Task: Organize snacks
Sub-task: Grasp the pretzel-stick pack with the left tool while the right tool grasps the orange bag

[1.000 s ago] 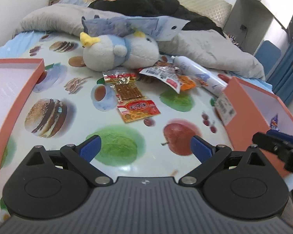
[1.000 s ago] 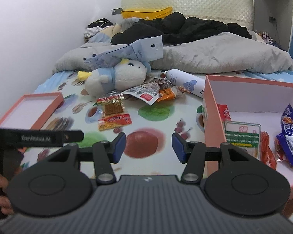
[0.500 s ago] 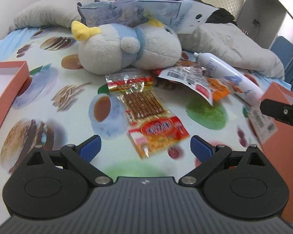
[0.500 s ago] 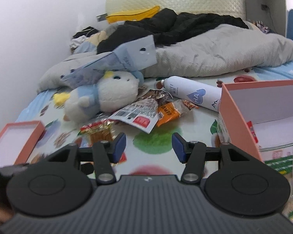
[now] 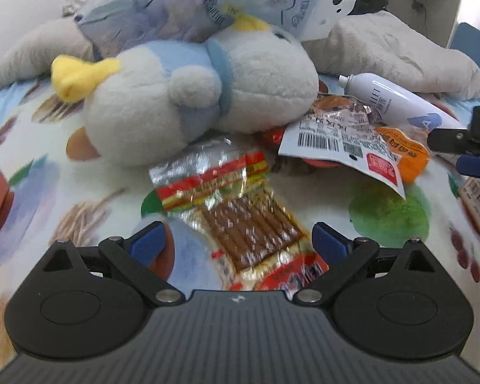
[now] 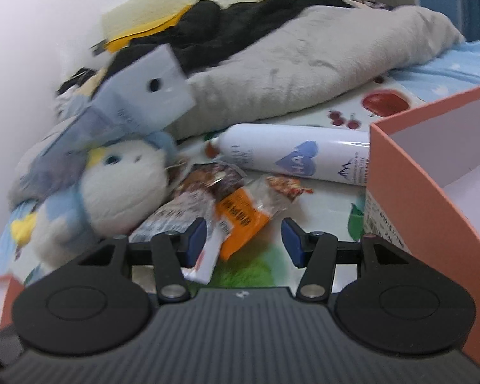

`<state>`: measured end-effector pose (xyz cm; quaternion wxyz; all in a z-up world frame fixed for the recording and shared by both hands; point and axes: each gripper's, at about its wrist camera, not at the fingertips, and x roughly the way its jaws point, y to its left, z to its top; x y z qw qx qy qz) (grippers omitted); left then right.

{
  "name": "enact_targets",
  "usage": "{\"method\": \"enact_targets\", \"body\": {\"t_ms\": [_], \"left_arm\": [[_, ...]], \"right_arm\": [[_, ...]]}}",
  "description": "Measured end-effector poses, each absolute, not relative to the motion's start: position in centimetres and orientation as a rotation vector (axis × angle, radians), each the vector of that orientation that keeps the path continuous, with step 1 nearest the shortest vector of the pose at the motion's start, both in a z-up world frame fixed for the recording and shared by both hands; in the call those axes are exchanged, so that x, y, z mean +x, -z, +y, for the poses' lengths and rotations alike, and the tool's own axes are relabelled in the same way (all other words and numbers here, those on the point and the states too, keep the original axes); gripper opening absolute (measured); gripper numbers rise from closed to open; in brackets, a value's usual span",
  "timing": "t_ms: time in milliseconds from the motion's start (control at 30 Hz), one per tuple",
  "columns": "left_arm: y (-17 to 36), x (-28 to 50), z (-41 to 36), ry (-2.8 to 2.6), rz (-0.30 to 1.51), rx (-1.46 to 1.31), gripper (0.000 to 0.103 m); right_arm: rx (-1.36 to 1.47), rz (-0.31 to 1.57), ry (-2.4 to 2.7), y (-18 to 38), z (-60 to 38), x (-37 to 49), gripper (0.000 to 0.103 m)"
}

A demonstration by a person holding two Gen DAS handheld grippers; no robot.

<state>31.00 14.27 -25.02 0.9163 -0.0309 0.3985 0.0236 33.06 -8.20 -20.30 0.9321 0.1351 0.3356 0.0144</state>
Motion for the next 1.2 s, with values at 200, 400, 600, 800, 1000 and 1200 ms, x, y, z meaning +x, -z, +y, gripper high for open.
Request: {"method": "enact_targets", "body": {"t_ms": [200,400,600,800,1000,1200], "left_arm": [[25.6,32.9,13.9,-0.046,0.830,-0.006,0.102],[25.9,33.5,13.8,-0.038,0.834,0.009,0.101],[25.5,33.1,13.9,-0.032,0.836,-0.004,0.089],[25.1,31.7,13.2,0.015,0.835,0.009,0.073],[24.6,30.2,12.6,0.029,0.857,-0.018,0.069],[24.0,27.2,11.8,0.034,0.877,-0.044,0.066]], "right_arm": [[0.370,0.742,0.006,22.4,-8.7,35.9,0.054],[0.377,0.766,0.001,23.7,-8.1,37.6,0.050],[0.321,0.777,-0.044,23.7,-7.9,37.1,0.027],[0.245,0.760,-0.074,22.3,-8.0,35.1,0.021],[0.181,0.766,-0.100,21.6,-8.2,32.2,0.020],[0.119,0.760,-0.140,20.9,-8.4,28.9,0.019]]}}
